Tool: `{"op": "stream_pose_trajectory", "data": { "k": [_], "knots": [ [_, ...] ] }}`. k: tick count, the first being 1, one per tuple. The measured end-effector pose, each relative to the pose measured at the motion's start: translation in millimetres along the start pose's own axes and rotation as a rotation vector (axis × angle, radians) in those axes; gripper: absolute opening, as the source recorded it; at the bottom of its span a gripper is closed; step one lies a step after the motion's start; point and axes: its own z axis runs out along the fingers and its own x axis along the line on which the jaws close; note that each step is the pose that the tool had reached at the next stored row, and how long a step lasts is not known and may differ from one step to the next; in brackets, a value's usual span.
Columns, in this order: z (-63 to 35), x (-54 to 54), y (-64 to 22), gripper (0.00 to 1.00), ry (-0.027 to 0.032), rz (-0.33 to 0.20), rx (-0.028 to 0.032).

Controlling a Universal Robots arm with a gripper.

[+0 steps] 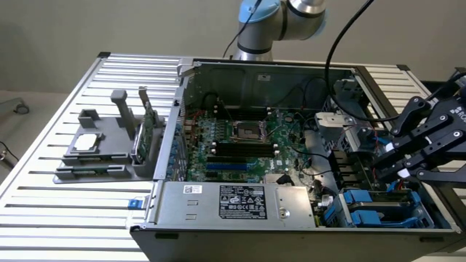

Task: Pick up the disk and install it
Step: 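Insert the second disk wire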

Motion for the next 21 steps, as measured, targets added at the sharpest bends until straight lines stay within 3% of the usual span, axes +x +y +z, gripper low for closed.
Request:
{"op": "stream_pose_trajectory", "data": {
  "k": [1, 6, 9, 12, 14, 21],
  "knots": [
    [1.3, -0.1, -2.0, 0.30, 0.0020, -0.001, -0.0112],
    [4.6, -0.2, -7.3, 0.30, 0.0170, -0.008, -0.0835],
    [6.2, -0.3, -10.1, 0.30, 0.0230, -0.012, -0.1116],
    [8.2, -0.5, -14.3, 0.30, 0.0261, -0.013, -0.1321],
    [9.1, -0.5, -15.9, 0.30, 0.0279, -0.014, -0.1425],
    [9.7, -0.6, -17.1, 0.28, 0.0342, -0.017, -0.1678]
  ]
}}
